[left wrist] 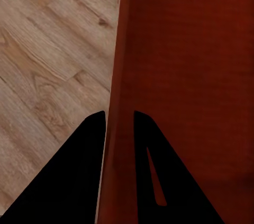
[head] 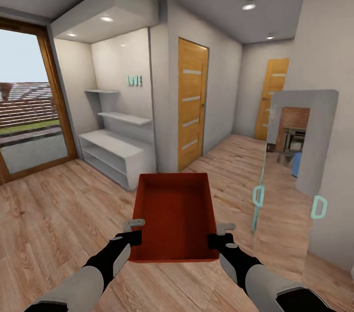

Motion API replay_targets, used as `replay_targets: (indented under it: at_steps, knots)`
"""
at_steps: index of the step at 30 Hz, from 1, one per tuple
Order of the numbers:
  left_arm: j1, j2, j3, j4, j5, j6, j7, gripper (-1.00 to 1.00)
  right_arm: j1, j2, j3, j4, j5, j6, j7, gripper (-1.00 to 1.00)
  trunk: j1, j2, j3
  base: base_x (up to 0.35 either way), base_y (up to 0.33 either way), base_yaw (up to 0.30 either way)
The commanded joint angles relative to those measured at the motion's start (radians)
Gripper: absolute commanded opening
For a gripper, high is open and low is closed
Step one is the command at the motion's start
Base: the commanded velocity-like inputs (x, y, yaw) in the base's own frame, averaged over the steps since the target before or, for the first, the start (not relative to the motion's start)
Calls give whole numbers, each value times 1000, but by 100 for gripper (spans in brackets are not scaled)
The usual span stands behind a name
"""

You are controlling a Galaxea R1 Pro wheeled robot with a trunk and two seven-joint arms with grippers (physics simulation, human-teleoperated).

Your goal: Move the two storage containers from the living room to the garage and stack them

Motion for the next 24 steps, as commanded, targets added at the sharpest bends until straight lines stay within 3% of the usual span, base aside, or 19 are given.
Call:
replay_targets:
  at_steps: [1,12,24]
  knots:
    - [-1,9,21,-38,-15,-7,19,-100,-1,-11,-9,4,-14,-5,-7,-100,1,-1,-2,323,0,-241]
    - [-1,9,21,-38,-15,-6,19,-100,-1,-11,-9,4,-14,-6,-6,-100,1,-1,-2,323,25,-228]
    - [-1,9,21,-38,-15,-6,19,-100,-1,-11,-9,4,-14,-8,-6,-100,1,-1,-2,323,93,-20]
